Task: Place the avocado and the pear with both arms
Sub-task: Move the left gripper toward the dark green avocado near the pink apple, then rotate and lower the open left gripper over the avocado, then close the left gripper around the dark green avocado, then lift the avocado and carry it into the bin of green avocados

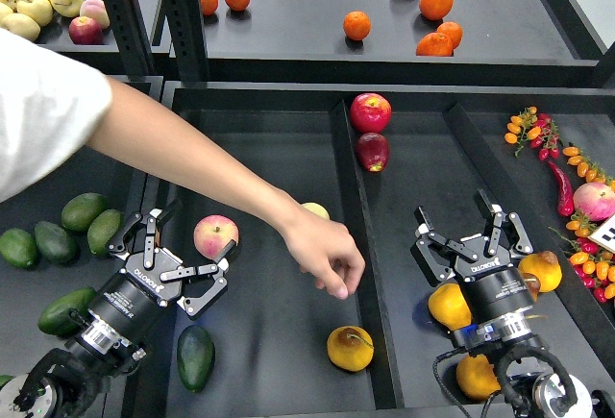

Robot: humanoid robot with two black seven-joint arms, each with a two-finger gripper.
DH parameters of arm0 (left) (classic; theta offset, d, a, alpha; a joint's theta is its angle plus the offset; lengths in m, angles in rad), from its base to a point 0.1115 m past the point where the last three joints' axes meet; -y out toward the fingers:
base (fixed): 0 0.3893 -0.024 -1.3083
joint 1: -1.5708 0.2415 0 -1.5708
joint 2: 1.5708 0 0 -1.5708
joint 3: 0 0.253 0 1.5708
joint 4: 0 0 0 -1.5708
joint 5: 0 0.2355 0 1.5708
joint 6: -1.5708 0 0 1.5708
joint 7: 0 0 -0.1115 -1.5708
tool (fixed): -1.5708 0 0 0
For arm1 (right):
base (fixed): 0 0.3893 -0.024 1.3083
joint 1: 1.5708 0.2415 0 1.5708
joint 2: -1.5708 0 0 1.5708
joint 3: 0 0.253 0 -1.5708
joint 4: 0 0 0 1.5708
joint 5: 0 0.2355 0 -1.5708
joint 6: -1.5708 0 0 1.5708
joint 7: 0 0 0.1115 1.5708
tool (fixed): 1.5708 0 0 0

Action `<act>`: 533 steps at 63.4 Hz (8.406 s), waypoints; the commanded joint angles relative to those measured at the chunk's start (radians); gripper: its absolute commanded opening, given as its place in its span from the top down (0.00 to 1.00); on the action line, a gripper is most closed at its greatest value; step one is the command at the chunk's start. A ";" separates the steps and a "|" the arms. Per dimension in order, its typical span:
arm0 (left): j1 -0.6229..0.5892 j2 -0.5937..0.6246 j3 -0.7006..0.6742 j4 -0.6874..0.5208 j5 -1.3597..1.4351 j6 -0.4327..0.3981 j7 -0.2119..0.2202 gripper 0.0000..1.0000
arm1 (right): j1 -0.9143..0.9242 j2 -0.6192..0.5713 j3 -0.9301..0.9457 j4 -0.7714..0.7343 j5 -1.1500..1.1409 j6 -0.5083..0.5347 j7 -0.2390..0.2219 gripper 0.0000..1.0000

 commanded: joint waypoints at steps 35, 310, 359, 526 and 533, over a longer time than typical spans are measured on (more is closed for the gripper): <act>0.052 0.000 0.008 -0.018 -0.003 0.000 -0.003 0.00 | -0.010 0.000 0.000 0.005 0.000 0.003 0.000 0.00; -1.327 0.178 1.878 0.395 0.313 0.044 0.198 0.01 | 0.220 0.000 0.023 0.038 -0.009 -0.083 0.002 0.00; -1.262 0.106 1.906 0.494 0.325 0.064 0.198 0.01 | 0.218 0.000 0.023 0.039 -0.006 -0.081 0.002 0.00; -1.418 0.204 1.906 0.493 0.305 0.000 0.198 0.68 | 0.209 0.000 0.009 0.044 -0.005 -0.073 0.002 0.00; -1.449 0.268 1.907 0.474 0.308 0.000 0.198 0.68 | 0.211 0.000 0.003 0.051 -0.003 -0.070 0.000 0.00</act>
